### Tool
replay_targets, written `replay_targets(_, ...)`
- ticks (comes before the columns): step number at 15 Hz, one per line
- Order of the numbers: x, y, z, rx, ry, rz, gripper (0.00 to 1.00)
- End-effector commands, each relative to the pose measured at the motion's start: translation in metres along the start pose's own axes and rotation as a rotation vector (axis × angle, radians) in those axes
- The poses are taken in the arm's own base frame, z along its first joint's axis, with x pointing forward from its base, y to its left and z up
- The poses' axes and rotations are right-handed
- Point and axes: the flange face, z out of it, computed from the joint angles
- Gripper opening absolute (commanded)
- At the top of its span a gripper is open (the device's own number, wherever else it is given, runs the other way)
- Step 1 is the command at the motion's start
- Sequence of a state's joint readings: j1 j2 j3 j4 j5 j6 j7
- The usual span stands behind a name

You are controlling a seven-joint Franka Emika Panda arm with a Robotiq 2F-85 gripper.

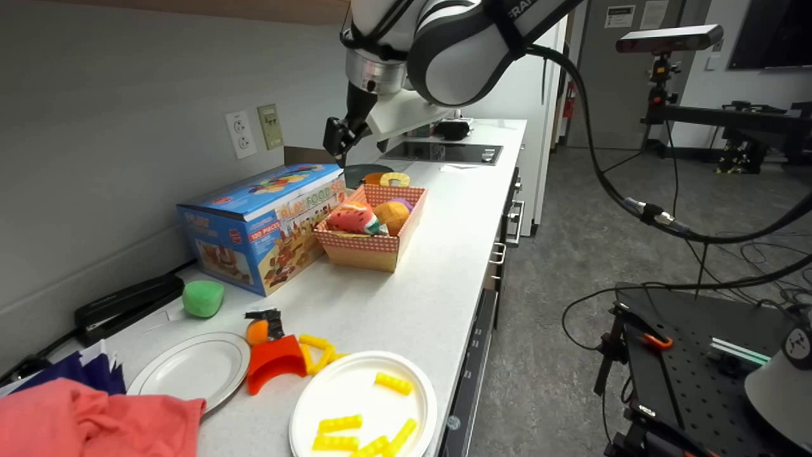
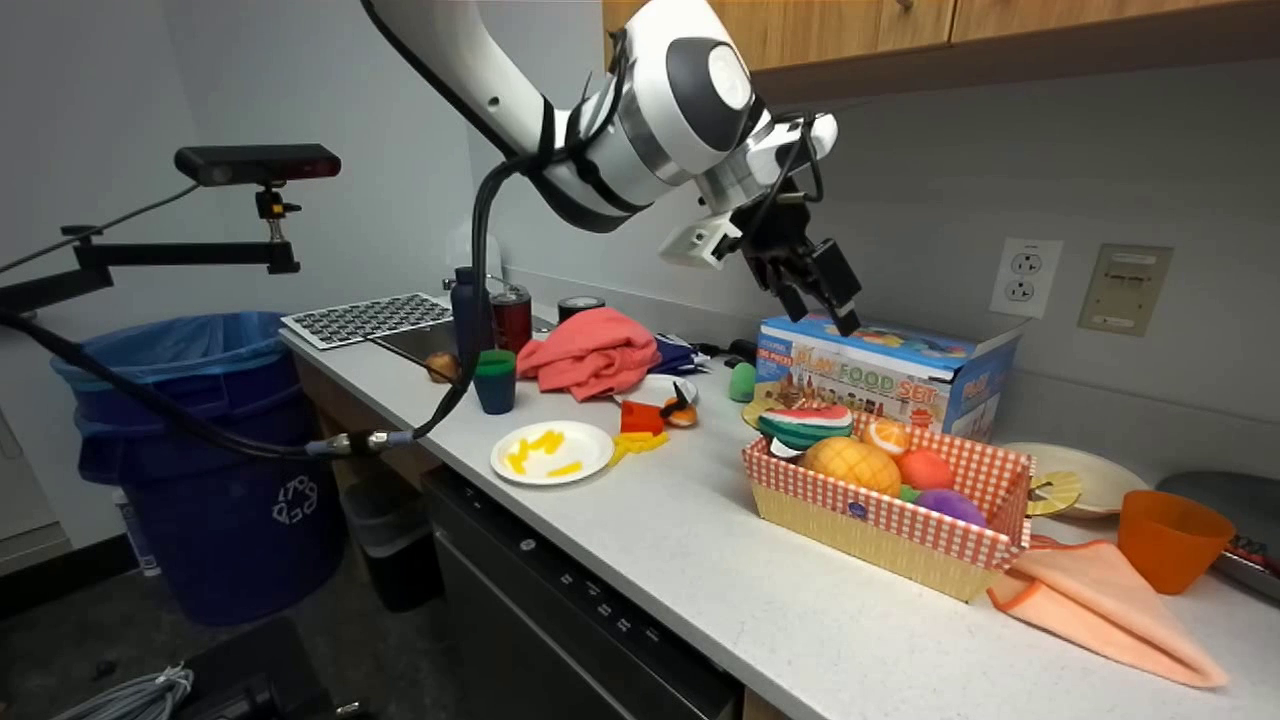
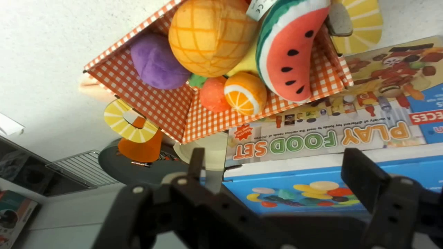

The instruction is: Put the plush toys inside the basket

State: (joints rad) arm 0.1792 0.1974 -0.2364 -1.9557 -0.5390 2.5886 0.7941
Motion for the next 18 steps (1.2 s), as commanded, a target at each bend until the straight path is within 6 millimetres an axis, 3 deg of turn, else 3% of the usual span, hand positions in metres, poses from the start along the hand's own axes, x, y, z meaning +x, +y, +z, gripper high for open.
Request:
replay_targets(1,-0.022,0.018,-0.032,0.045,-0.034,-0.028,1.00)
replay_targets(7,-0.046,0.040,-0.052,0.099,-0.082,-0.046,1.00)
replay_targets(8,-0.035,0.027,-0.039,0.076,-0.064,-0.033,1.00)
replay_targets(11,-0.042,0.036,-0.044,0.086,-0.076,-0.039,1.00)
replay_targets(18,-0.044,0.035,-0.045,0.087,-0.079,-0.041,1.00)
